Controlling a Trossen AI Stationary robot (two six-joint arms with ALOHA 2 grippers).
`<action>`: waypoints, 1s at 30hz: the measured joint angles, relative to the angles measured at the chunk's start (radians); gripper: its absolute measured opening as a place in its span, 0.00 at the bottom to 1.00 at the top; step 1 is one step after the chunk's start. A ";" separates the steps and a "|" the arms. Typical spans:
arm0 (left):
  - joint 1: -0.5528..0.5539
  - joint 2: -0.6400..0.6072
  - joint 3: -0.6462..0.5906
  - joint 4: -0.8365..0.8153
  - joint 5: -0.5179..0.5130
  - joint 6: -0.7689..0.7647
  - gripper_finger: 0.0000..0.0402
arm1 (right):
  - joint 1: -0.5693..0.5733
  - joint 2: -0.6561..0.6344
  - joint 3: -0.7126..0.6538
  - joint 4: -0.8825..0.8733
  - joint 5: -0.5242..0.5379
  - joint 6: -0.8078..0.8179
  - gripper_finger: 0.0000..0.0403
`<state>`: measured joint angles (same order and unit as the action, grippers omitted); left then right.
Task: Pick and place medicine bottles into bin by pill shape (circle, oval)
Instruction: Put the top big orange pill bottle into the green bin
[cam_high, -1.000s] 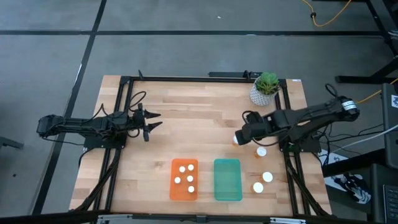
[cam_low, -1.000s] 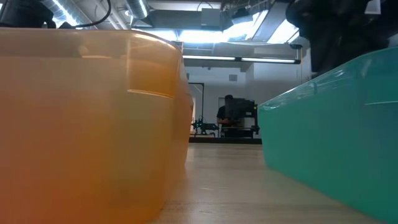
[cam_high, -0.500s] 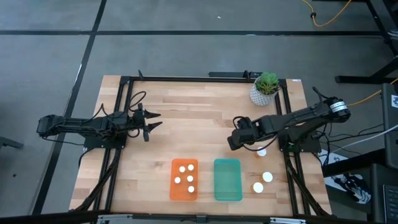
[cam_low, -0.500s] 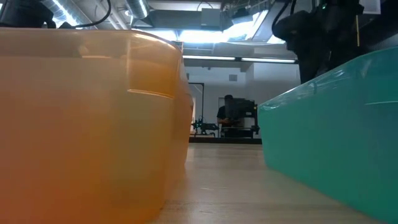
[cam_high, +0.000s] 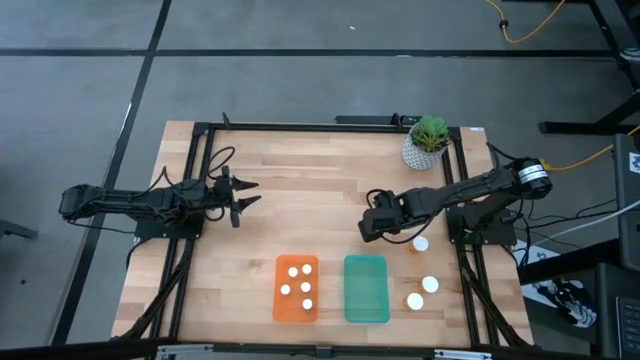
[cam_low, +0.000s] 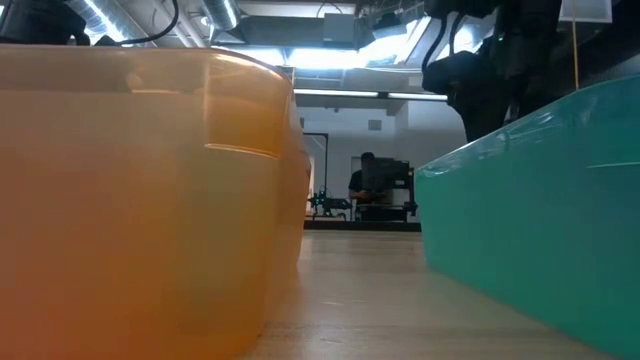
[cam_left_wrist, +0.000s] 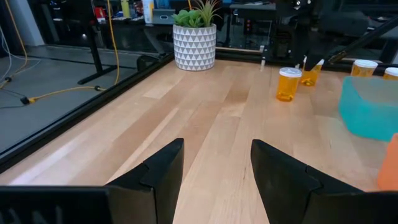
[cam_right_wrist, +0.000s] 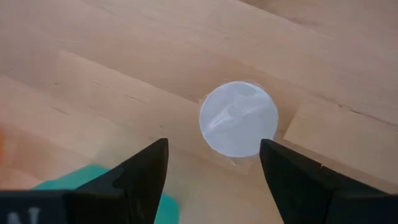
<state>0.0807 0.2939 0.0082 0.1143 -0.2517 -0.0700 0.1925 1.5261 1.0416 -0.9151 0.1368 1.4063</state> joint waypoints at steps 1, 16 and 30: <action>0.000 0.000 0.000 0.000 0.000 0.000 0.45 | 0.000 0.000 0.000 0.000 0.000 0.000 0.63; 0.000 0.000 0.000 0.000 0.000 0.000 0.45 | 0.000 0.000 0.000 0.029 0.020 0.006 0.63; 0.000 0.000 0.000 0.000 0.000 0.000 0.45 | -0.016 0.000 0.000 -0.046 0.020 0.028 0.72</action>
<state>0.0807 0.2939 0.0082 0.1139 -0.2520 -0.0699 0.1765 1.5261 1.0416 -0.9606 0.1570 1.4346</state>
